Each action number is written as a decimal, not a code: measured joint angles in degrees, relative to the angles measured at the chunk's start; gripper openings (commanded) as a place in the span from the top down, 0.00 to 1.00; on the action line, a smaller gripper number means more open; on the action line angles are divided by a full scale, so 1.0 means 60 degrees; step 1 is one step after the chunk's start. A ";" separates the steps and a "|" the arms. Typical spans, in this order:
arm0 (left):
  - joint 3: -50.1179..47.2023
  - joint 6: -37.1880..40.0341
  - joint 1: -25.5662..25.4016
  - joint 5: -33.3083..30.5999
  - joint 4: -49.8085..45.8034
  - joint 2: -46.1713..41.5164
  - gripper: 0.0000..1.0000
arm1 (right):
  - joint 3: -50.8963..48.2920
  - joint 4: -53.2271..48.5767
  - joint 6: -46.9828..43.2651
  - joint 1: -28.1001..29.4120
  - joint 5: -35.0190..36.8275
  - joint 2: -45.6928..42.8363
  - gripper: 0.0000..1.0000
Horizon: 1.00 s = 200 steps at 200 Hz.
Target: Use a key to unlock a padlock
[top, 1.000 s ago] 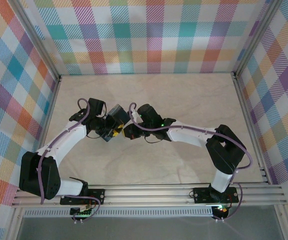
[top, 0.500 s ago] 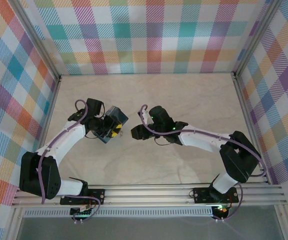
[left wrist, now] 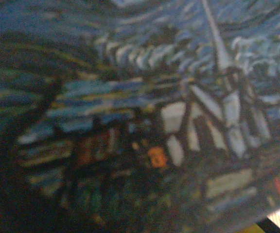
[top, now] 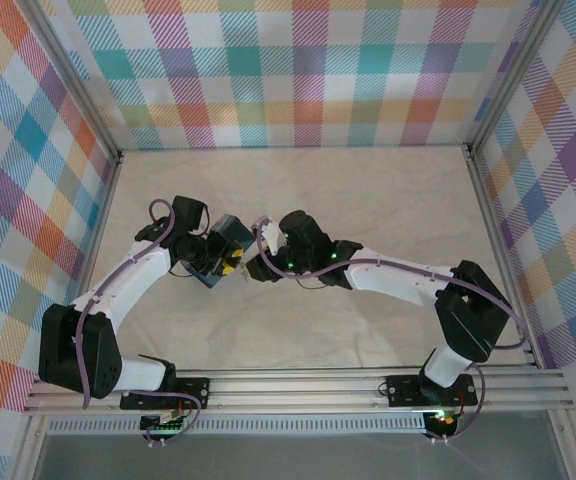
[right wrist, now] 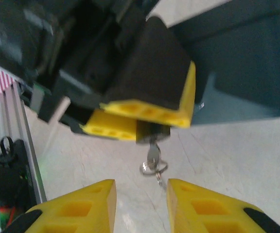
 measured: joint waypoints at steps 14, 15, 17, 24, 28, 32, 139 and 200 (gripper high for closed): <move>0.0000 0.0000 0.0000 0.0004 0.0000 0.0000 0.88 | 0.0117 0.0062 0.0248 -0.0011 -0.0076 0.0171 0.70; 0.0000 0.0000 0.0000 0.0004 0.0000 0.0000 0.88 | 0.0120 0.0066 0.0277 -0.0011 -0.0080 0.0186 0.71; 0.0000 0.0000 0.0000 0.0004 0.0004 0.0000 0.88 | 0.0127 0.0069 0.0317 -0.0011 -0.0084 0.0211 0.71; 0.0000 0.0000 0.0000 0.0007 0.0004 0.0000 0.88 | 0.0127 0.0084 0.0448 -0.0015 -0.0142 0.0306 0.72; -0.0004 0.0000 0.0000 0.0007 0.0004 0.0000 0.88 | 0.0127 0.0084 0.0521 -0.0025 -0.0168 0.0361 0.73; -0.0004 0.0000 0.0000 0.0007 0.0004 0.0000 0.88 | 0.0127 0.0084 0.0561 -0.0029 -0.0189 0.0404 0.73; -0.0011 -0.0033 0.0000 0.0146 0.0011 -0.0200 0.88 | -0.0073 0.0754 0.1588 -0.0058 -0.0736 0.0852 0.88; -0.0120 -0.0033 -0.0029 0.0135 0.0098 -0.0270 0.88 | -0.0029 0.0769 0.1902 -0.0127 -0.1035 0.0958 0.98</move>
